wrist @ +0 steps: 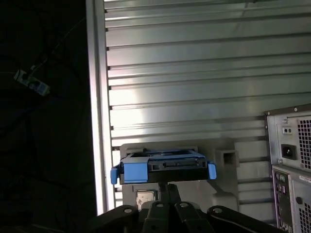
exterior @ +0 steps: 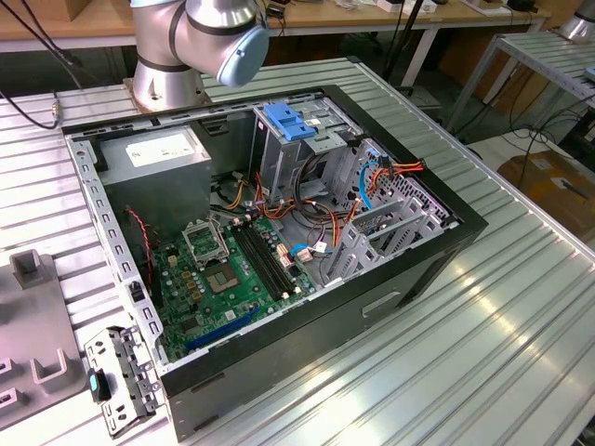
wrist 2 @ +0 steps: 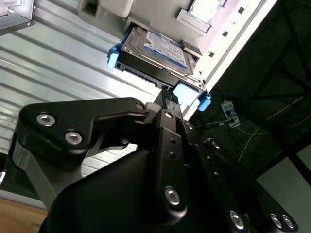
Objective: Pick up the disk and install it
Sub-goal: 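Reach for the disk, then pick up the disk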
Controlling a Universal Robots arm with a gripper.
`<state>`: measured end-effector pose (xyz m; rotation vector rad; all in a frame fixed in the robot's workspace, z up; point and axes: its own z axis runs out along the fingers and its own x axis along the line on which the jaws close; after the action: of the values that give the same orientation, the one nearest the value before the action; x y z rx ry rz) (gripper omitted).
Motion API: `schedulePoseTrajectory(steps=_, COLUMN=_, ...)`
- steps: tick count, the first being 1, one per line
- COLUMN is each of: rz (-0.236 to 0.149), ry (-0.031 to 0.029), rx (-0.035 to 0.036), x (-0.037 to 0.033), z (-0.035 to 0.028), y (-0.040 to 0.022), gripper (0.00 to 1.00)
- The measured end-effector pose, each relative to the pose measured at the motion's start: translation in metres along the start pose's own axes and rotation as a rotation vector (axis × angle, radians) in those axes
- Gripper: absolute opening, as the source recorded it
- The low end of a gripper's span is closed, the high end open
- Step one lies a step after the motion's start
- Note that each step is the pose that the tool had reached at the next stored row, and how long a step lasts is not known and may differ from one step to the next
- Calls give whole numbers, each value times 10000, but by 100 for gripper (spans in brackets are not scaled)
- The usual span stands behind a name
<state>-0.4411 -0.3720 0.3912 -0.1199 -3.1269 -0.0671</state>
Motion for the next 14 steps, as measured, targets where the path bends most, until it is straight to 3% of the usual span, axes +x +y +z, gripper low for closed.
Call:
schedulePoseTrajectory(steps=3, rz=1, ry=44, rx=4, x=131, z=12, y=30, gripper=11)
schedulePoseTrajectory(steps=6, rz=3, ry=63, rx=5, x=220, z=19, y=47, gripper=11)
schedulePoseTrajectory(steps=14, rz=3, ry=65, rx=5, x=226, z=18, y=47, gripper=11)
